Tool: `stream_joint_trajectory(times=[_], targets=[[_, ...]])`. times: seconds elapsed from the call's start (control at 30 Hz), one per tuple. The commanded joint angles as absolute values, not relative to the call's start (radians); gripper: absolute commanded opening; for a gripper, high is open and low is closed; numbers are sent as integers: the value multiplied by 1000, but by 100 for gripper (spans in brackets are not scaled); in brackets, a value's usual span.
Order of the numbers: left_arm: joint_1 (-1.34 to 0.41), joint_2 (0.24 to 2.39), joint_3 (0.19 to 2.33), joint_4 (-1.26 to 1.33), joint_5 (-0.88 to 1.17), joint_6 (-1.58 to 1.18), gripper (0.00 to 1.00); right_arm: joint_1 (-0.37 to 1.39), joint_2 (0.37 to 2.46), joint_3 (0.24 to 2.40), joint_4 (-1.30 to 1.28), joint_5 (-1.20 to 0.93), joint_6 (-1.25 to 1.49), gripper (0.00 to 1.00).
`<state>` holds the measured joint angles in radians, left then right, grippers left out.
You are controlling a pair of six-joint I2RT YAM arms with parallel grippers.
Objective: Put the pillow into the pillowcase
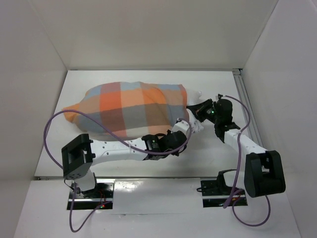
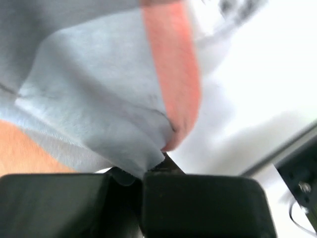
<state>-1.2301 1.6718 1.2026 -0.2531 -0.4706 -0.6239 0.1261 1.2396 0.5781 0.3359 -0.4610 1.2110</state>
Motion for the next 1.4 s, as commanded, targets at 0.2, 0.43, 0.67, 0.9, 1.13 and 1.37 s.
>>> stream_joint_trajectory(times=[0.2,0.43,0.67,0.9,1.13,1.37], targets=[[-1278,1534,1216,-182,-344,-577,0,49,1290,724,206,-653,1051,0],[-1288,1686,1452,-555,-429,-719,74,20,1269,670,245,-663,1103,0],[-1272,1680,1507,-1143,-761,-1296,44,-25,1259,689,219,-683,1068,0],[-1044,1479,1173,-1006,-634,-1306,18,-75,1224,667,219,-715,1069,0],[-830,1547,1188,-645,-603,-939,19,-84,994,568,37,-684,985,0],[-758,1667,1342,-476,-641,-661,44,-31,842,503,-85,-699,937,0]])
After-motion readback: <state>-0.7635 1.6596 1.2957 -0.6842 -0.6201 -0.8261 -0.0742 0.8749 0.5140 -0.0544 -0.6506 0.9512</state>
